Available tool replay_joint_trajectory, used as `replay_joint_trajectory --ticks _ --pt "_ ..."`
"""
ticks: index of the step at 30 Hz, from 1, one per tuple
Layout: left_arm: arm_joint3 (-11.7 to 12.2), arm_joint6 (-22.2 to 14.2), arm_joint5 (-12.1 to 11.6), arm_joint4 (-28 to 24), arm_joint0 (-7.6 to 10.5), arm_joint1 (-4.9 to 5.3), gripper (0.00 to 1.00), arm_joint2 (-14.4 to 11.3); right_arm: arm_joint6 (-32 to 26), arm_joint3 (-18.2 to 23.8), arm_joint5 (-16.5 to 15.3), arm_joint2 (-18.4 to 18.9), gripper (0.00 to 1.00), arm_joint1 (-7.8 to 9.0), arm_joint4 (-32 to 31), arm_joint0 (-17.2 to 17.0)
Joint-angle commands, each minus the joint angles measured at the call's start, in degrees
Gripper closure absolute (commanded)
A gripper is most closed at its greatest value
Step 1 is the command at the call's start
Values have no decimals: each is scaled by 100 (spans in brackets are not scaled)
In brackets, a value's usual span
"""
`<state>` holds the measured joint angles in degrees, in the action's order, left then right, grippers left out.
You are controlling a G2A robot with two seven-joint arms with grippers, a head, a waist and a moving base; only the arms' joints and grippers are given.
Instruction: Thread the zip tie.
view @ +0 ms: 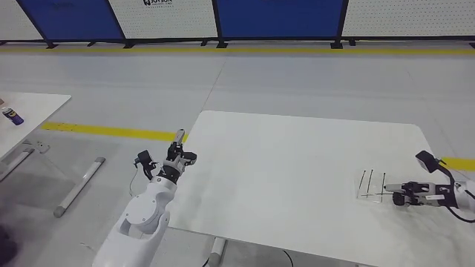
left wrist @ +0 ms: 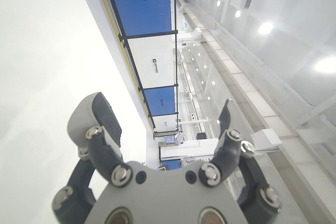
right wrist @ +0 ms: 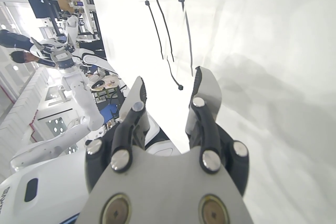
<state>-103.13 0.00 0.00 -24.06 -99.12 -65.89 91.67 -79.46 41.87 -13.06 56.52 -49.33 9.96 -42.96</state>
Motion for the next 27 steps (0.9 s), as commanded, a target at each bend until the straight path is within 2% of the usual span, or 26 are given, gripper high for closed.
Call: replay_joint_trajectory --ticks 1,5,15,16,19,23,25,27 --pt "0 0 0 0 0 0 0 0 -18 -79 -8 -10 61 -11 15 30" --pt "0 0 0 0 0 0 0 0 -18 -193 -40 -60 68 -37 9 87" --pt "0 0 0 0 0 0 0 0 -18 -432 -114 -173 76 -85 70 214" --pt "0 0 0 0 0 0 0 0 -18 -454 -121 -182 79 -87 74 224" --pt "0 0 0 0 0 0 0 0 -18 -510 -148 -228 79 -96 102 245" --pt "0 0 0 0 0 0 0 0 -18 -580 -173 -291 88 -105 130 280" --pt "0 0 0 0 0 0 0 0 -18 -617 -195 -318 100 -110 164 298" --pt "0 0 0 0 0 0 0 0 -18 -643 -225 -339 100 -115 211 308"
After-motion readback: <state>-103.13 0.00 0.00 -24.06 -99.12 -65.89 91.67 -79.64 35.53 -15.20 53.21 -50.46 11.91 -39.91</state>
